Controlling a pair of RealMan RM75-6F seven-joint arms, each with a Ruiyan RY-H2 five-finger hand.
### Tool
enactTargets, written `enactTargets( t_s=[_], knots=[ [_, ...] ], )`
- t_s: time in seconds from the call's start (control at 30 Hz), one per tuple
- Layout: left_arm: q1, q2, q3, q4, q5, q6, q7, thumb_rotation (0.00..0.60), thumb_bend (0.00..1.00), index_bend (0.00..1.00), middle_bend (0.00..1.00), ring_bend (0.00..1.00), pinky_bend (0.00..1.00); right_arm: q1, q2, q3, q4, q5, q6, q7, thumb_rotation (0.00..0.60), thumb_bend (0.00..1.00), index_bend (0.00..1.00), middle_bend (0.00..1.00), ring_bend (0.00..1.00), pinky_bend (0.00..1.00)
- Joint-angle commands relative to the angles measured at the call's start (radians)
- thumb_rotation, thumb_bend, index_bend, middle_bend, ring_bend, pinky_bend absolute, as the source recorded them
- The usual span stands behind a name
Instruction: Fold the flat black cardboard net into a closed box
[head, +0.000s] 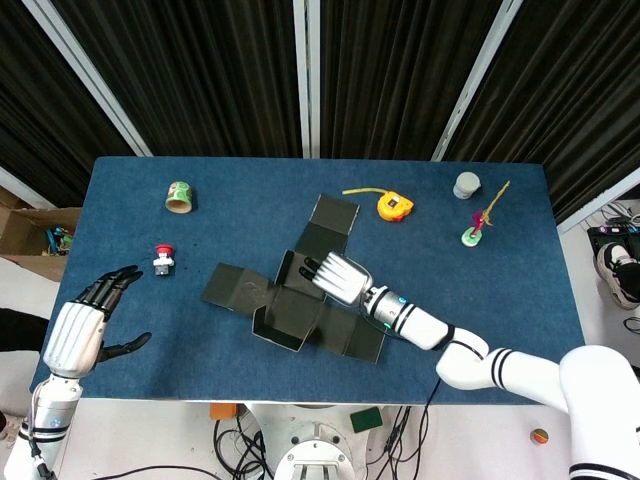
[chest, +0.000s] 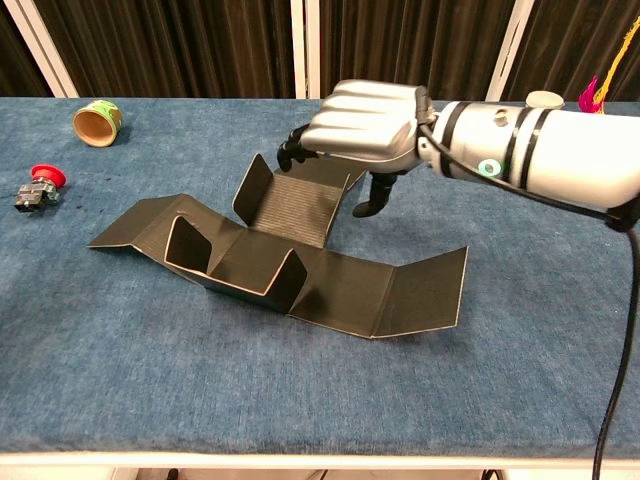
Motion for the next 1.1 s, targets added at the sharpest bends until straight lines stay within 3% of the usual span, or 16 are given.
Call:
enactTargets(
  t_s=[0.03, 0.13, 0.27, 0.37, 0.6, 0.87, 1.03, 1.1],
  knots=[
    [0.006, -0.006, 0.000, 0.015, -0.010, -0.003, -0.021, 0.600, 0.05, 0.17, 0.16, 0.17, 0.37, 0.019, -0.042, -0.005, 0.049, 0.034, -0.024, -0.023, 0.600, 0.18, 0.32, 0.29, 0.72, 1.00],
    [0.007, -0.009, 0.001, 0.024, -0.008, -0.007, -0.031, 0.600, 0.05, 0.17, 0.15, 0.16, 0.37, 0.035, -0.084, -0.010, 0.097, 0.054, -0.036, -0.046, 0.600, 0.27, 0.43, 0.36, 0.76, 1.00],
    [0.015, -0.014, 0.000, 0.036, -0.001, 0.005, -0.042, 0.600, 0.05, 0.17, 0.15, 0.16, 0.37, 0.033, -0.120, -0.016, 0.129, 0.083, -0.022, -0.056, 0.600, 0.45, 0.68, 0.58, 0.83, 1.00],
    [0.020, -0.018, -0.001, 0.048, -0.004, 0.009, -0.059, 0.600, 0.05, 0.17, 0.15, 0.16, 0.37, 0.017, -0.116, -0.021, 0.112, 0.108, -0.006, -0.057, 0.600, 0.49, 0.73, 0.61, 0.84, 1.00],
    [0.023, -0.029, -0.004, 0.073, -0.001, 0.011, -0.087, 0.600, 0.05, 0.17, 0.14, 0.15, 0.36, -0.039, -0.095, -0.014, -0.010, 0.222, 0.023, -0.105, 0.600, 0.52, 0.73, 0.66, 0.85, 1.00],
    [0.016, -0.037, -0.009, 0.092, 0.004, 0.000, -0.106, 0.600, 0.05, 0.17, 0.14, 0.15, 0.36, -0.077, -0.083, 0.004, -0.169, 0.487, 0.072, -0.379, 0.600, 0.51, 0.64, 0.69, 0.86, 1.00],
    [0.005, -0.039, -0.015, 0.103, 0.006, -0.013, -0.116, 0.600, 0.05, 0.17, 0.14, 0.15, 0.36, -0.093, -0.047, 0.027, -0.337, 0.722, 0.125, -0.468, 0.600, 0.42, 0.42, 0.59, 0.85, 1.00],
    [0.001, -0.040, -0.015, 0.105, 0.008, -0.019, -0.117, 0.600, 0.05, 0.17, 0.14, 0.15, 0.36, -0.090, -0.009, 0.022, -0.383, 0.737, 0.152, -0.493, 0.600, 0.26, 0.21, 0.40, 0.83, 1.00]
  ],
)
